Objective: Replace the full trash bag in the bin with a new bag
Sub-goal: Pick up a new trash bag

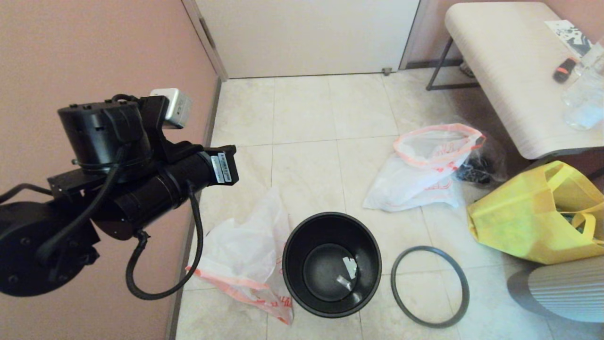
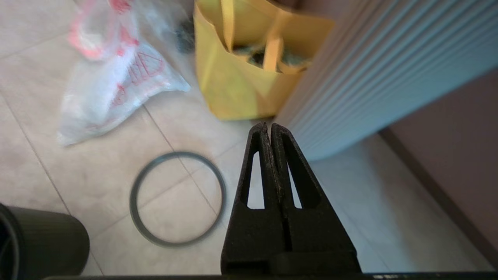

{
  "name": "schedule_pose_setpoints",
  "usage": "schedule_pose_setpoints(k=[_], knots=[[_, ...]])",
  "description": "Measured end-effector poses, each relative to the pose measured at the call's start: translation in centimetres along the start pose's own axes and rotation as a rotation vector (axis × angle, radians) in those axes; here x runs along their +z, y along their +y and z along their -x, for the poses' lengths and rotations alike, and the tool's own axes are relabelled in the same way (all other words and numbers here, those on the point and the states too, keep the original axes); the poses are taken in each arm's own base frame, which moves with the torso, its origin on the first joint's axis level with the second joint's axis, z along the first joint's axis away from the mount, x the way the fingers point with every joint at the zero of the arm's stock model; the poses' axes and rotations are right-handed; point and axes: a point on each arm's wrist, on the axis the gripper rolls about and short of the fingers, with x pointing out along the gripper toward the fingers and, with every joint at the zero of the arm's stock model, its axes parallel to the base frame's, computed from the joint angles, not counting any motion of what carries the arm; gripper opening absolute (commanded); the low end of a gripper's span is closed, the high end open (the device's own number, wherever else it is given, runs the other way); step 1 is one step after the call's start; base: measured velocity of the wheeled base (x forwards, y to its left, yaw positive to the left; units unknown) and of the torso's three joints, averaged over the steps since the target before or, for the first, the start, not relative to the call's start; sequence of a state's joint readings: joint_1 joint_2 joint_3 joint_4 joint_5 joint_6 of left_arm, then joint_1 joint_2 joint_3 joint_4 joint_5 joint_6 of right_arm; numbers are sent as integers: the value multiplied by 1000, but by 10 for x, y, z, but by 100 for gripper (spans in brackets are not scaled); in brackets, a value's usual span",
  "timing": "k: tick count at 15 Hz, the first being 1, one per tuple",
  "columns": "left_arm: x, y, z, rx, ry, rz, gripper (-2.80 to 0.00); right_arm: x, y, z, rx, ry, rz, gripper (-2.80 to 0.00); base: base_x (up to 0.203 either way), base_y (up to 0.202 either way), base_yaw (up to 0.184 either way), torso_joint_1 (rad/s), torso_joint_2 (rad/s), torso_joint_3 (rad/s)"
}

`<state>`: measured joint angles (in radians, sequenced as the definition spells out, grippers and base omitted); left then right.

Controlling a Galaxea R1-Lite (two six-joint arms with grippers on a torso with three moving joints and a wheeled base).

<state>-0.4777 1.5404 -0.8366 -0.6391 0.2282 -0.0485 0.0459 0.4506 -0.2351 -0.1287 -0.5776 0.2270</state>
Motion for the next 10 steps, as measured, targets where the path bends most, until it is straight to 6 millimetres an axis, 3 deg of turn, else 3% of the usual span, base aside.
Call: schedule_pose_setpoints(k=[4,10], knots=[[0,1,-1,6,1,0,-280,-19,-10,15,184,-33,66,-280,0,0,0,0,0,0],[3,8,-5,28,-9,11,-280,-74,-24,33,524,-19,298,-280,0,0,0,0,0,0]])
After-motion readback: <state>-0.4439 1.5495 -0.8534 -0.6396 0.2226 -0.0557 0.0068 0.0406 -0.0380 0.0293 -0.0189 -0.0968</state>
